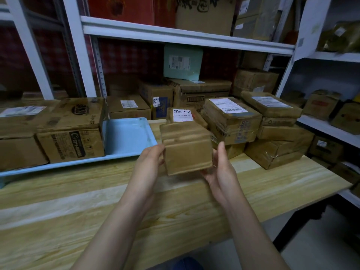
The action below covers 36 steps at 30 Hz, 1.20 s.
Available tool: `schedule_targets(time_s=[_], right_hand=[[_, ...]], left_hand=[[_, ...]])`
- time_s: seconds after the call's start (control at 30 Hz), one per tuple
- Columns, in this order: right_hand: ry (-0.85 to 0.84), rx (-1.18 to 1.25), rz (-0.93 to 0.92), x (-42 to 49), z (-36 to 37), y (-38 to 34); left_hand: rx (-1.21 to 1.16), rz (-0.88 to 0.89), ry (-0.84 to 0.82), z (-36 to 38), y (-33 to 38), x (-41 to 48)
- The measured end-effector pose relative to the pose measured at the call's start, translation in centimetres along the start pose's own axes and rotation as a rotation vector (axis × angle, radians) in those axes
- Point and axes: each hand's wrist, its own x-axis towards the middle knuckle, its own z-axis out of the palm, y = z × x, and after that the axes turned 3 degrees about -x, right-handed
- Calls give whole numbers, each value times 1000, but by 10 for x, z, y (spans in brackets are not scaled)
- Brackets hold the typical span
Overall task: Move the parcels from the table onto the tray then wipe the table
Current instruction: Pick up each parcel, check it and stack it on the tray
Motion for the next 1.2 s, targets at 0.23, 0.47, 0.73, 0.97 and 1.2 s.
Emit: schedule_targets(time_s=[0.23,0.47,0.73,0.97,1.2], right_hand=[[-155,-19,30,-4,10,3],[-228,-77,-34,-6,4,8],[-237,-153,-164,-9,7,3],[-193,-118,-211,-10,9,3],[-140,121,-112,-6,6,2]], left_hand=[[-13,71,17,-5,-6,6],[-107,65,55,-11,-4,6],[-70,93,74,-17,-2,5],[-110,107,50,-16,3,-2],[-183,118,24,-16,3,-2]])
